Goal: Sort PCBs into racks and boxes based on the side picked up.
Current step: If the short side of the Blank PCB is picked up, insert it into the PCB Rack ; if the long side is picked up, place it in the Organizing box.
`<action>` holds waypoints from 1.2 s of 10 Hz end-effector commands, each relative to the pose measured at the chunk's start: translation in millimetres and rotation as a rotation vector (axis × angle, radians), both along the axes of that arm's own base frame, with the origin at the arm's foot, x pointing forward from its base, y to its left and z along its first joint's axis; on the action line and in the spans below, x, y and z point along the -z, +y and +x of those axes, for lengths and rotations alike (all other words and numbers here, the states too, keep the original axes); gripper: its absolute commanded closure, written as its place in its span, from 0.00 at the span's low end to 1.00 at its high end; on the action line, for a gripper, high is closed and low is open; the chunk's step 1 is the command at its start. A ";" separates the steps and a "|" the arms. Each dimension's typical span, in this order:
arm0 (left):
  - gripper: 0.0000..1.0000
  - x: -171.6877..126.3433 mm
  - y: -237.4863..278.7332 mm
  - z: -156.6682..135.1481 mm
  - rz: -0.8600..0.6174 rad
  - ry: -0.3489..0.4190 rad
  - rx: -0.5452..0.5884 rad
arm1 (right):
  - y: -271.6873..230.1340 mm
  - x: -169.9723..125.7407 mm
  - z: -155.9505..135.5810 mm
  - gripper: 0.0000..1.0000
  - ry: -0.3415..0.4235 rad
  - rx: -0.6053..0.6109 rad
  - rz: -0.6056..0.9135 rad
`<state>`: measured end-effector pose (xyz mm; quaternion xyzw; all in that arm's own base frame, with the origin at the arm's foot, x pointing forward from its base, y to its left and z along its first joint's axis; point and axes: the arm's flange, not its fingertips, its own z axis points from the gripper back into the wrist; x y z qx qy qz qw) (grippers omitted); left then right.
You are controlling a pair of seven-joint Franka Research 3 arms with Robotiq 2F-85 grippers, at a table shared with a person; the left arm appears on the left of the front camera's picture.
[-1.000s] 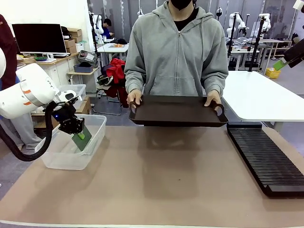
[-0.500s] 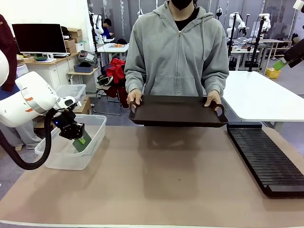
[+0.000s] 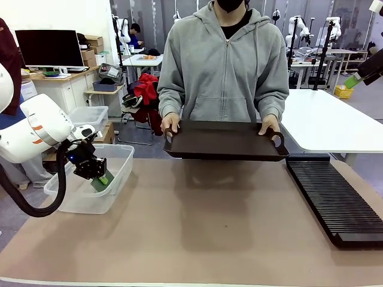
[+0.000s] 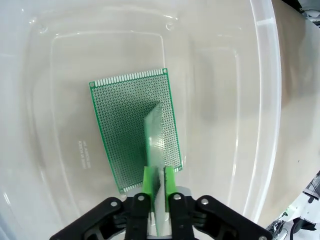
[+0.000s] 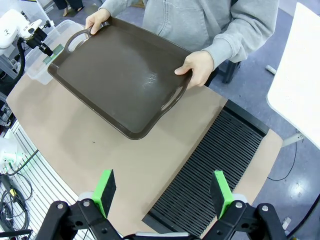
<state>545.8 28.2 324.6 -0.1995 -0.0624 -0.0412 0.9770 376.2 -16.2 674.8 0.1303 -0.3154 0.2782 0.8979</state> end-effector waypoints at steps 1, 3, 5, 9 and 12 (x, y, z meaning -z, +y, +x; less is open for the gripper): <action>0.57 1.7 3.4 -1.0 -0.025 -0.009 -0.019 | 0.4 1.2 0.2 0.00 0.002 0.000 0.001; 0.37 -6.4 12.2 1.8 -0.009 -0.021 -0.040 | 0.4 1.2 0.2 0.00 0.002 0.000 0.001; 0.17 -17.9 18.4 5.3 0.008 -0.031 -0.035 | 0.4 1.2 0.2 0.00 0.002 0.000 0.001; 0.00 -40.7 19.1 7.1 0.063 -0.053 0.011 | 0.4 1.2 0.2 0.00 0.002 0.000 0.001; 0.00 -61.4 11.4 6.9 0.090 -0.092 0.085 | 0.4 1.2 0.2 0.00 0.002 0.000 0.001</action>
